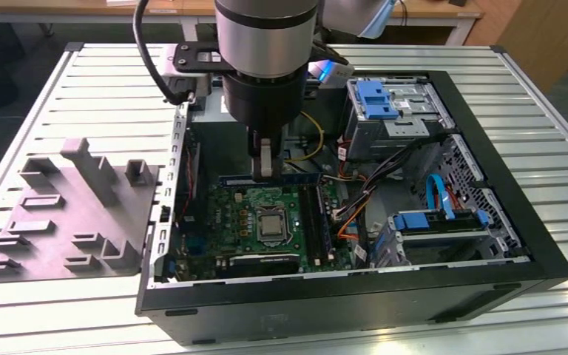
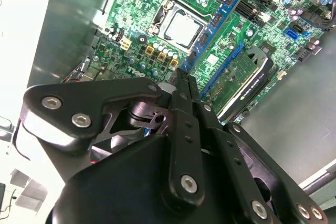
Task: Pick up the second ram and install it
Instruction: 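Insert the second ram into the second slot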
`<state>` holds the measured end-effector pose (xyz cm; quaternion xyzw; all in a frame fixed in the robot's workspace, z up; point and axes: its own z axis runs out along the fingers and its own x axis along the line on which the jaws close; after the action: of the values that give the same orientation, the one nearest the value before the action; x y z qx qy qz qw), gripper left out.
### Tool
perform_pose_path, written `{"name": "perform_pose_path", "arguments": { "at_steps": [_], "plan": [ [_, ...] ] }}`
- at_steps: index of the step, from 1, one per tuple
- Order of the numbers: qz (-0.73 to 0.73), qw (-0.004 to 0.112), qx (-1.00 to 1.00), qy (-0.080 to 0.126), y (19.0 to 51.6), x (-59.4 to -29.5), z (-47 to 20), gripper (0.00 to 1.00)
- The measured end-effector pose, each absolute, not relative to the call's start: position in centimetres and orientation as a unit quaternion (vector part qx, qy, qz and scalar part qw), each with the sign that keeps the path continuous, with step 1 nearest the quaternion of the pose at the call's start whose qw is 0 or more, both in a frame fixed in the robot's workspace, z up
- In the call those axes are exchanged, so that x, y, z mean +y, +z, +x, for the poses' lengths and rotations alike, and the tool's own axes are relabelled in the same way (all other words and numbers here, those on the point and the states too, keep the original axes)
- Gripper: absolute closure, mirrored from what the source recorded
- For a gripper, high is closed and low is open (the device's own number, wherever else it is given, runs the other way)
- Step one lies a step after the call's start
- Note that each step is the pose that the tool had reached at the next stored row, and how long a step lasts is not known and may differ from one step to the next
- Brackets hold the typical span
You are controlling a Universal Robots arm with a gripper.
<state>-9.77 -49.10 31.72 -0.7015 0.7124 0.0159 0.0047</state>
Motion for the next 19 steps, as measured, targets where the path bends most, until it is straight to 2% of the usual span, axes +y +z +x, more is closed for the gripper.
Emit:
{"name": "perform_pose_path", "arguments": {
  "at_steps": [19],
  "plan": [
    [-0.603,0.007,0.798,0.015,31.54,-49.1,-9.78,0.88]
  ]
}}
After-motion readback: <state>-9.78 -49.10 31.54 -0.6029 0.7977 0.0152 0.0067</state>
